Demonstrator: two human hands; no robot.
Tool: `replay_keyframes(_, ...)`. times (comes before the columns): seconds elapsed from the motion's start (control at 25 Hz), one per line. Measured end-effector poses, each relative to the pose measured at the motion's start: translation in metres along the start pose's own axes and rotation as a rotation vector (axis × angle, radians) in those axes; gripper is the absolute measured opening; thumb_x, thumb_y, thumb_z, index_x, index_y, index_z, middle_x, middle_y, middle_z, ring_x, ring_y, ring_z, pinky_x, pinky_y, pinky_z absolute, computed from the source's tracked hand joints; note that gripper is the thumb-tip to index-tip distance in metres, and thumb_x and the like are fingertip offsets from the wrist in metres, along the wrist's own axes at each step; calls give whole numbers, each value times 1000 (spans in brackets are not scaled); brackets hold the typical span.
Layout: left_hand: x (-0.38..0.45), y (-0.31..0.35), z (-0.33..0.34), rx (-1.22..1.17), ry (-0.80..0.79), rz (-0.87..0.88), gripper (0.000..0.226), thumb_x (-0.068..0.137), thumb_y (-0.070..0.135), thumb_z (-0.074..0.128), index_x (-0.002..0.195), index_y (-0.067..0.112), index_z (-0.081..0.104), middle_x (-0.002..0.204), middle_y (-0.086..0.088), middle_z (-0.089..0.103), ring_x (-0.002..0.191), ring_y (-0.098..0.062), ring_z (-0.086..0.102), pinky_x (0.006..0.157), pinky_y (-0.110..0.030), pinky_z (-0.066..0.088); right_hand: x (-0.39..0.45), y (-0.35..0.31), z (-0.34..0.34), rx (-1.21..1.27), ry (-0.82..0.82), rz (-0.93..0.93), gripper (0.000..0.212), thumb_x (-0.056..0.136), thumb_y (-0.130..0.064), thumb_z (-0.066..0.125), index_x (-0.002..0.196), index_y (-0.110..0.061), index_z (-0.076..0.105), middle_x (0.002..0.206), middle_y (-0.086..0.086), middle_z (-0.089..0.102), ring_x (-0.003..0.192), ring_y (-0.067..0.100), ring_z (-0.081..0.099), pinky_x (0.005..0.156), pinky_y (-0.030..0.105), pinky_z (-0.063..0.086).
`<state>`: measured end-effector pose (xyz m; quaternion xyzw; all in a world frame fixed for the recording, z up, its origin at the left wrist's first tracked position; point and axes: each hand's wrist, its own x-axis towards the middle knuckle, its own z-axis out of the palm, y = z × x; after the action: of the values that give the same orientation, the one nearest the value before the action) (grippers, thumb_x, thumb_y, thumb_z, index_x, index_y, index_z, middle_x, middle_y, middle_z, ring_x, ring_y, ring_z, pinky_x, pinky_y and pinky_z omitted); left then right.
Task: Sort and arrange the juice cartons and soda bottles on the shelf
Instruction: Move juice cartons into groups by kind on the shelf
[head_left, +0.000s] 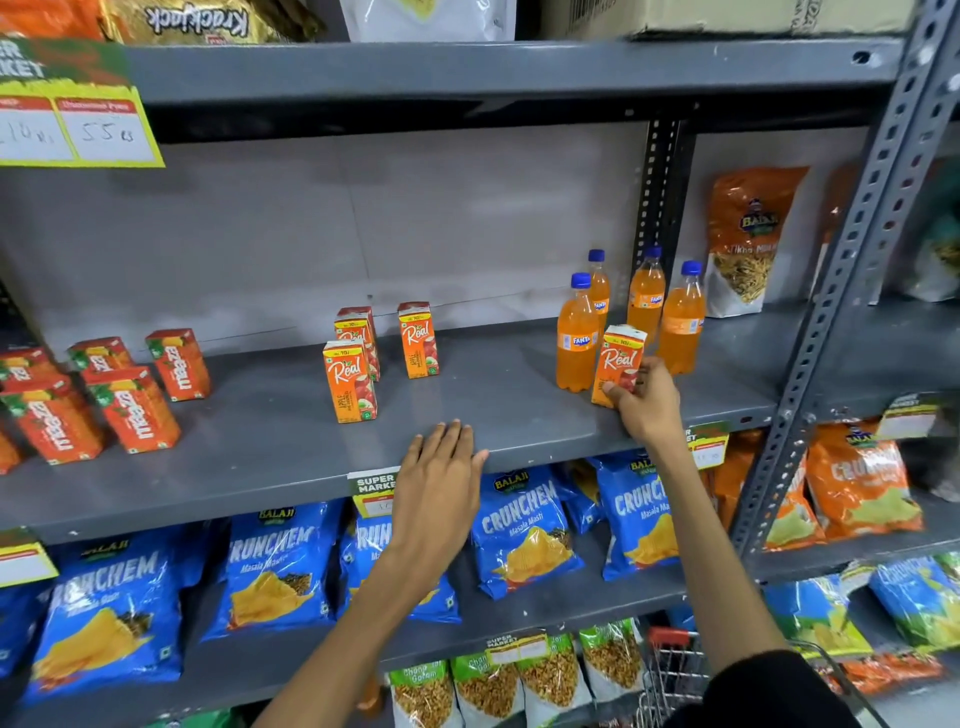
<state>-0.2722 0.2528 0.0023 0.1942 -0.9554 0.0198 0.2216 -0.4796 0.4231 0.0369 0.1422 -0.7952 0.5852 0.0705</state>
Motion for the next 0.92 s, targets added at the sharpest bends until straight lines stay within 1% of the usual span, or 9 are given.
replay_keyframes(0.08, -5, -8, -3, -6, 17, -21, 47, 108, 35, 35, 143, 8, 51, 149, -10, 54, 141, -26, 47, 120, -44, 34, -17, -7, 7, 33, -64, 21, 45, 85, -14, 74, 123, -8, 49, 126, 13, 64, 118, 30, 61, 104, 51, 47)
replay_keyframes(0.16, -11, -20, -5, -3, 29, -35, 47, 107, 35, 37, 141, 7, 53, 147, -11, 56, 140, -26, 48, 119, -45, 35, -32, -18, 23, 114, -161, 29, 49, 84, -11, 74, 126, -7, 49, 125, 13, 65, 115, 28, 63, 102, 49, 50)
replay_keyframes(0.32, -16, -43, -7, -29, 42, -69, 57, 105, 47, 37, 142, 8, 52, 149, -10, 54, 142, -24, 45, 121, -43, 31, -46, -51, 68, 210, -356, -5, 51, 83, -5, 73, 128, -3, 49, 125, 13, 65, 111, 23, 64, 93, 35, 54)
replay_keyframes(0.44, -18, -61, -9, -28, 55, -92, 63, 103, 54, 32, 144, 9, 50, 151, -8, 52, 144, -22, 42, 122, -41, 29, -49, -74, 107, 186, -452, -48, 54, 83, -6, 74, 130, -3, 49, 126, 13, 65, 111, 22, 64, 97, 38, 53)
replay_keyframes(0.56, -20, -69, -8, -33, 68, -71, 64, 103, 55, 32, 145, 10, 49, 152, -8, 51, 145, -22, 42, 123, -41, 28, -47, -88, 138, 164, -508, -83, 53, 83, -5, 73, 131, -3, 51, 128, 15, 65, 116, 27, 64, 101, 46, 51)
replay_keyframes(0.64, -20, -68, -7, -38, 76, -60, 64, 104, 54, 32, 146, 10, 48, 152, -7, 51, 145, -22, 41, 123, -41, 28, -43, -91, 149, 134, -540, -93, 53, 84, -5, 73, 132, -3, 51, 130, 15, 64, 119, 29, 63, 103, 48, 50)
replay_keyframes(0.76, -20, -71, -3, -56, 101, -65, 63, 103, 54, 35, 143, 9, 52, 149, -8, 55, 142, -23, 45, 121, -42, 31, -39, -84, 161, 103, -559, -116, 51, 85, -8, 72, 132, -4, 52, 131, 14, 64, 120, 28, 63, 104, 47, 50)
replay_keyframes(0.84, -20, -72, 0, -50, 128, -58, 61, 103, 53, 38, 141, 8, 54, 147, -9, 57, 140, -23, 48, 120, -42, 33, -38, -76, 163, 131, -563, -112, 51, 86, -9, 72, 132, -5, 52, 130, 13, 64, 120, 27, 63, 102, 43, 51)
replay_keyframes(0.92, -19, -73, 3, -47, 139, -57, 61, 103, 53, 37, 142, 8, 53, 148, -8, 56, 141, -23, 47, 121, -42, 32, -37, -74, 163, 125, -579, -115, 52, 86, -11, 71, 134, -7, 51, 131, 11, 64, 121, 26, 62, 100, 38, 52)
